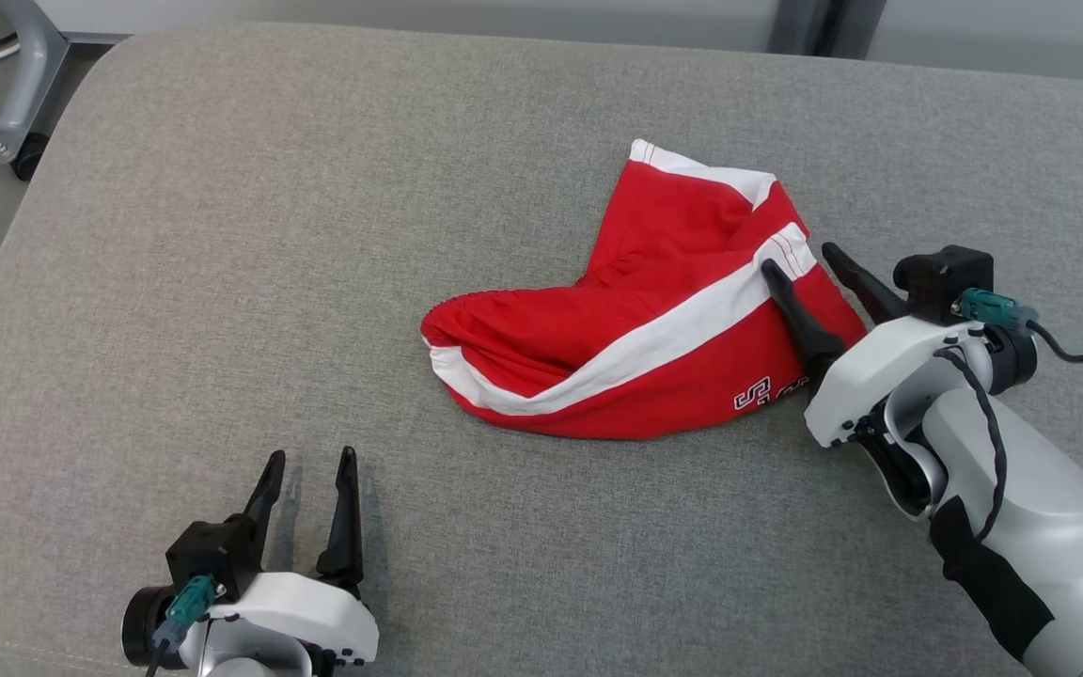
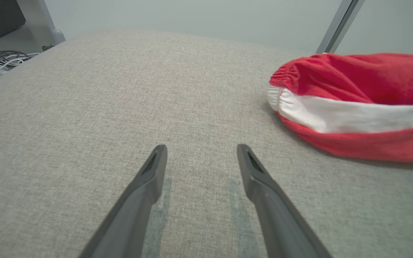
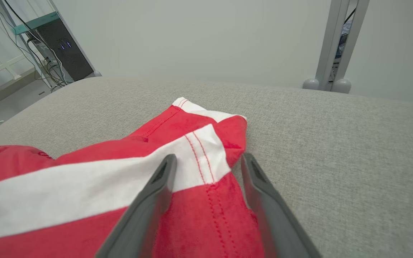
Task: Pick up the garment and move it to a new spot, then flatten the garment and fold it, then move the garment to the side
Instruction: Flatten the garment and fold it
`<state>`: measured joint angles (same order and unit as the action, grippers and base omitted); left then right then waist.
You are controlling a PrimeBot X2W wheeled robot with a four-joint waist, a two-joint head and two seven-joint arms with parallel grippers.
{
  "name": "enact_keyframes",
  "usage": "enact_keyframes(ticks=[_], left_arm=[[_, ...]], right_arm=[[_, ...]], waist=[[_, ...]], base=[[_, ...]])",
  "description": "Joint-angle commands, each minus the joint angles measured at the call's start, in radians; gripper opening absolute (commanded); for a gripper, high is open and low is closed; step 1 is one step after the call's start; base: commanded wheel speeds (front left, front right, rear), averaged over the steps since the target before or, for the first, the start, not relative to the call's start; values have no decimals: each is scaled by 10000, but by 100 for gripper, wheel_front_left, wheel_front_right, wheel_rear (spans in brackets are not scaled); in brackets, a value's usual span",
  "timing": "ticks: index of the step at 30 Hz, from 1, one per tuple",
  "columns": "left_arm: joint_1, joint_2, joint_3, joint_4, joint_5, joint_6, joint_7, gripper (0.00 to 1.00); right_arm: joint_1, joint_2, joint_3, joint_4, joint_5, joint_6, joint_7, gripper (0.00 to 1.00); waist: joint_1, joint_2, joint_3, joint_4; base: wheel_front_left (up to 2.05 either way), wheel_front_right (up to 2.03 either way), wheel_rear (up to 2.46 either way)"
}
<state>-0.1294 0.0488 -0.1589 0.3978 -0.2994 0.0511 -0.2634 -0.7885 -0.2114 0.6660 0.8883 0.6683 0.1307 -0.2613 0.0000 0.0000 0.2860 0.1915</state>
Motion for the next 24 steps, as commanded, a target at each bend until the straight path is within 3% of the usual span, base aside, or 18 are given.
enact_keyframes(ticks=[1,3,5,9,17,23,24], left_arm=[[-85,39,16,-6,-23,63,-14,100],[-67,38,22,-1,-42,65,-14,100],[-82,39,16,-8,-58,77,-14,100],[-159,39,15,-49,-87,99,-14,100],[-150,37,91,1,-59,94,-13,100],[-39,39,106,-17,2,60,-13,100],[57,39,184,-45,34,117,-13,100]], right_arm=[[-105,-90,115,49,104,1,-13,87],[-151,-116,302,82,287,1,-16,50],[-222,-176,462,72,421,1,-21,40],[-361,-283,728,65,697,1,-35,0],[-251,-460,552,-160,787,1,-43,0],[16,-515,-279,-522,433,1,-43,0],[265,-501,-861,-749,-12,1,-44,100]], waist=[[0,0,-6,7],[0,0,-8,7],[0,0,7,6],[0,0,35,-37],[0,0,-124,-255],[0,0,-390,-477],[0,0,-568,-621]], base=[[0,0,0],[0,0,0],[0,0,0],[0,0,0],[0,0,0],[0,0,0],[0,0,0]])
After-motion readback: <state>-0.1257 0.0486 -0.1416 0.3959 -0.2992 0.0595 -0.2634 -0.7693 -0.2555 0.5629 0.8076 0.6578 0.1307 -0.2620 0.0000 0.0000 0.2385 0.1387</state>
